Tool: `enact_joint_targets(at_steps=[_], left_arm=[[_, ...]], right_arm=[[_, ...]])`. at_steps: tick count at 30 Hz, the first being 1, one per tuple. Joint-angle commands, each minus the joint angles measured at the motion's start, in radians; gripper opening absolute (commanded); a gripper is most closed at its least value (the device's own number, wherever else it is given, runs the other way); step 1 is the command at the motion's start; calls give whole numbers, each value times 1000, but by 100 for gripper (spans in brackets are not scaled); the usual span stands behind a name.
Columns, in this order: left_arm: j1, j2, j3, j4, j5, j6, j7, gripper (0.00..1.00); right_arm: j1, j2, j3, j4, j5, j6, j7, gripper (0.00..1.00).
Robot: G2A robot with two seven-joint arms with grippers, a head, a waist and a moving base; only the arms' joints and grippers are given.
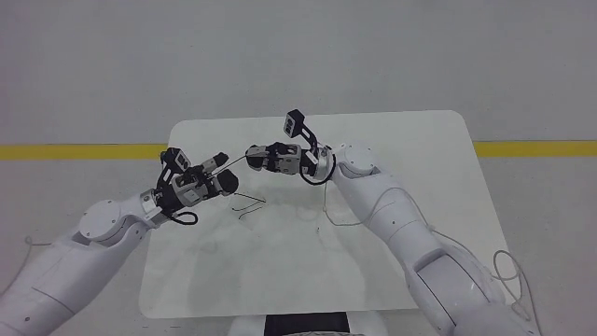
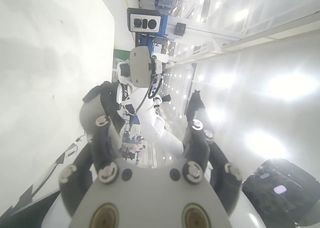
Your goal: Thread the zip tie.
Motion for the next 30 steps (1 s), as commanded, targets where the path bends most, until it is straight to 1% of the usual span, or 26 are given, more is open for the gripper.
enact_joint_targets(at_steps=[1, 5, 9, 16, 20, 30], left_arm=[[1, -3, -3, 0, 5, 5, -4, 10], [3, -8, -8, 0, 13, 12, -7, 5], [4, -14, -14, 4, 16, 18, -12, 4], [10, -23, -28, 2, 19, 24, -19, 5], [14, -28, -36, 2, 19, 26, -24, 9], [20, -41, -55, 5, 18, 35, -41, 7]], right_arm=[[-3, 2, 2, -9, 0, 3, 1, 0], [-12, 5, 7, -20, 3, 3, -11, 0], [-14, 7, 8, -26, 4, 11, -9, 0], [-19, 6, -1, -37, 5, 19, -9, 0], [-19, 6, -2, -37, 9, 20, -8, 0], [-17, 4, -14, -36, 17, 29, 19, 0]])
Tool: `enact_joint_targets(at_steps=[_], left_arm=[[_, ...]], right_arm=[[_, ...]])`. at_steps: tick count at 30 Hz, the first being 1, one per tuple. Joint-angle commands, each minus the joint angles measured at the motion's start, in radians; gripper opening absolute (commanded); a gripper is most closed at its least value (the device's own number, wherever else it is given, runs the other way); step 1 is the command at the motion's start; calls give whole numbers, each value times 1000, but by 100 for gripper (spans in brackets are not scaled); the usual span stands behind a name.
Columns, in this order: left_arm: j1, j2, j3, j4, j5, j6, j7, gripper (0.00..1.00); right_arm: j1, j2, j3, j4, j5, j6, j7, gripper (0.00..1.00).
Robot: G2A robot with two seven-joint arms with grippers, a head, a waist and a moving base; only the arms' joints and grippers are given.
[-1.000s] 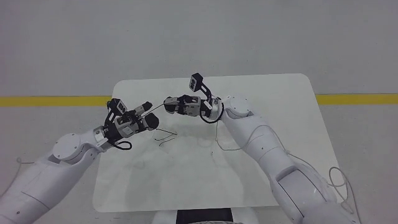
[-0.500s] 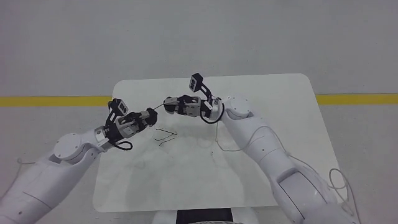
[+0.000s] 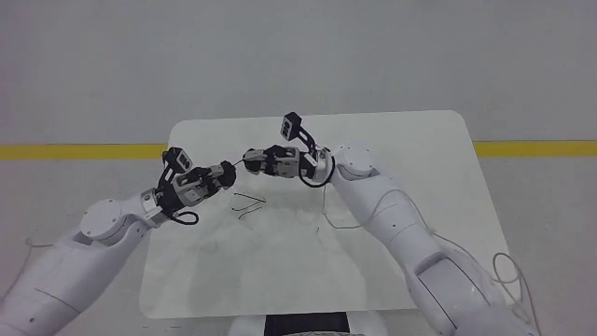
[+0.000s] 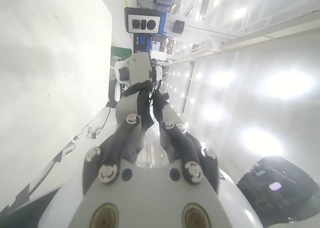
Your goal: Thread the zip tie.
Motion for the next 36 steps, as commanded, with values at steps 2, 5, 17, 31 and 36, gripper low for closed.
enact_joint_targets(at_steps=[2, 5, 17, 31, 36], left_arm=[[1, -4, -5, 1, 2, 3, -3, 7], [3, -7, -12, 2, 6, 5, -6, 12], [10, -21, -35, -2, 14, 18, -22, 20], [14, -38, -51, 4, 28, 39, -28, 16], [17, -44, -57, 7, 35, 43, -29, 12]], right_arm=[[1, -1, -1, 1, 10, -4, 8, 0], [-1, -2, 2, 2, 33, -14, 25, 0], [12, -8, -18, 18, 25, -9, 31, 0], [19, -9, -35, 22, -16, -19, -6, 0], [17, -8, -36, 17, -25, -23, -15, 0]])
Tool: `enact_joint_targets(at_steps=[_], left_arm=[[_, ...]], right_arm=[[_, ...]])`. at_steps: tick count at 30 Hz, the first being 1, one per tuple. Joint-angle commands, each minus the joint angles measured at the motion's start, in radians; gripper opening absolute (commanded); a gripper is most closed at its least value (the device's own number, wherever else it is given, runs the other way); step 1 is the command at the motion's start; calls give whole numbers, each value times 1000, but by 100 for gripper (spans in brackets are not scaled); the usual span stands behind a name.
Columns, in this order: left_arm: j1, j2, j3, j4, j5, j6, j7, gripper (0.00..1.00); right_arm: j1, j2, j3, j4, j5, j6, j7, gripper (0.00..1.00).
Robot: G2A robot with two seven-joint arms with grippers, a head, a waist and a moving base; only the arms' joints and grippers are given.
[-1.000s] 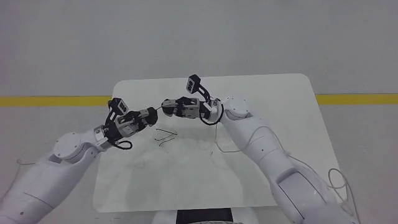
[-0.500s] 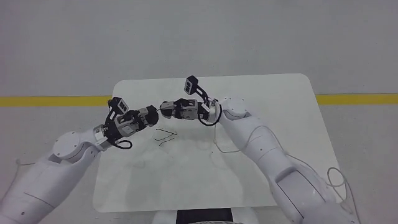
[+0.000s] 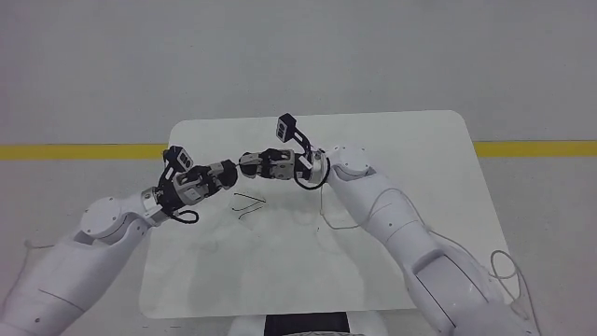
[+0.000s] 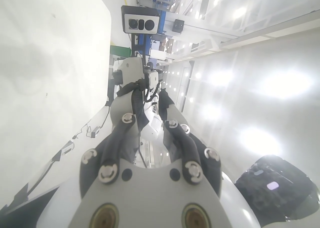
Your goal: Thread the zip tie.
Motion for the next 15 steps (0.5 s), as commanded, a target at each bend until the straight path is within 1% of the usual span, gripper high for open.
enact_joint_targets(at_steps=[1, 4, 15], left_arm=[[0, -2, -2, 2, 1, 2, -2, 11], [1, -6, -5, 5, 5, 4, -3, 9], [6, -18, -18, 10, 19, 14, -3, 8]], right_arm=[[-1, 1, 0, -2, -2, -2, -3, 0], [-3, 2, 0, -6, -7, -5, -7, 0], [-8, 5, 1, -20, -7, -5, -5, 0]])
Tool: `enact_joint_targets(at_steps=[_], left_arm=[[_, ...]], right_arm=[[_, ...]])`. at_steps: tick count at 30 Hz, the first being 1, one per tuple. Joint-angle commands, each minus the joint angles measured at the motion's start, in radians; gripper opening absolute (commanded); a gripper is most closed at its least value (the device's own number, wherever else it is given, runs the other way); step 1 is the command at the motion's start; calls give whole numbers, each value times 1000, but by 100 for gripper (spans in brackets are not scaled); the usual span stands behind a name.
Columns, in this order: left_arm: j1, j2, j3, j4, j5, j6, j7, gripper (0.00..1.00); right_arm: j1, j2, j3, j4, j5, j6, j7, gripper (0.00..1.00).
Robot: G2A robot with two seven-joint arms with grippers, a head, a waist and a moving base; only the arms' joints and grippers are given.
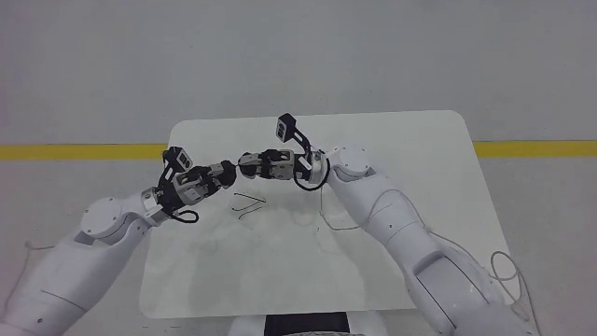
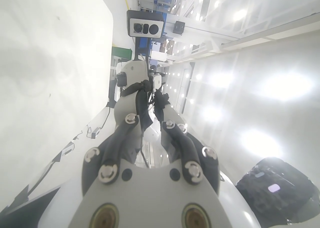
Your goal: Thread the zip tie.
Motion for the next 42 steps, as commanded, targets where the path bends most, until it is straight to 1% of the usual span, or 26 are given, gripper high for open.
enact_joint_targets(at_steps=[1, 17, 20, 21, 28, 29, 30, 31, 42], left_arm=[[0, -2, -2, 0, 4, 2, -1, 8], [7, -19, -19, 5, 16, 10, -4, 8], [8, -22, -23, 6, 20, 12, -6, 5], [9, -23, -24, 6, 20, 13, -6, 0], [12, -29, -33, 8, 30, 15, -6, 0], [13, -30, -35, 8, 32, 14, -7, 0], [13, -31, -36, 9, 33, 14, -8, 0], [14, -32, -37, 10, 34, 13, -9, 0], [26, -40, -63, 12, 48, -9, -15, 0]], right_arm=[[0, 0, 0, 0, -1, 1, 1, 0], [-1, 2, -9, -9, -14, 1, 0, 0], [-1, 2, -10, -10, -15, 1, 1, 0], [-1, 2, -10, -10, -15, 1, 1, 0], [-2, 3, -12, -10, -13, 2, 2, 0], [-2, 3, -12, -10, -12, 3, 2, 37], [-2, 3, -12, -10, -12, 3, 1, 80], [-2, 3, -11, -10, -10, 4, -1, 100], [-3, 14, 14, -4, -7, -6, -18, 100]])
